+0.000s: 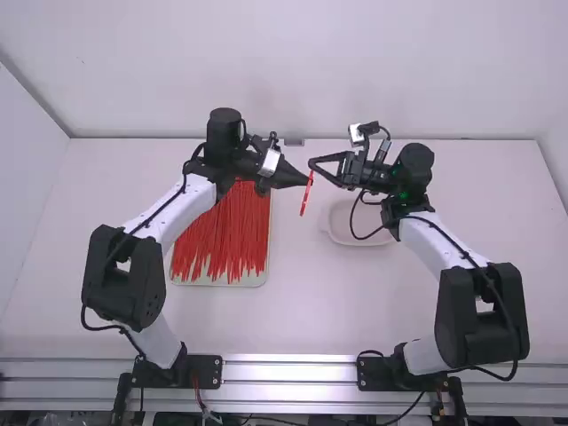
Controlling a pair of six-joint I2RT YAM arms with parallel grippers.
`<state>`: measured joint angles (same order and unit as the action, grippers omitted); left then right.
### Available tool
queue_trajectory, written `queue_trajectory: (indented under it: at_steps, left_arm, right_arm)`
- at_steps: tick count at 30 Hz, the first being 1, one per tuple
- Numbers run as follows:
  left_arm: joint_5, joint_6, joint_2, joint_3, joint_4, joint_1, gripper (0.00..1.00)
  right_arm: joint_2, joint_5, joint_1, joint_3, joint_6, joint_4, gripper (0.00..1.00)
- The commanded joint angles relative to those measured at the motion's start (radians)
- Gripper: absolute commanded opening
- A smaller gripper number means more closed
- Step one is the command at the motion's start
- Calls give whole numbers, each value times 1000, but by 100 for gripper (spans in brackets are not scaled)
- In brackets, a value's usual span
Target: Fasten the cable tie
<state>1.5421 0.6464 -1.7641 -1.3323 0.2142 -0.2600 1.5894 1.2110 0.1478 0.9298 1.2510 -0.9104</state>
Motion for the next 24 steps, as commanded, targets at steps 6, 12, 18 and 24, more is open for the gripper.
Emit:
queue_trajectory:
  at_steps: [6, 12, 18, 24]
  left_arm:
    - [6, -8, 18, -2, 4, -1, 2]
    - [-16, -30, 18, -2, 3, -5, 2]
    - [-16, -30, 18, -2, 0, -8, 2]
    - [-14, -30, 18, -2, 0, -15, 2]
  right_arm:
    - [5, 28, 18, 13, 6, -3, 0]
    - [5, 11, 36, 13, 10, -42, 0]
    - [5, -14, 36, 16, 41, -126, 0]
    - [5, 0, 36, 40, 60, -126, 0]
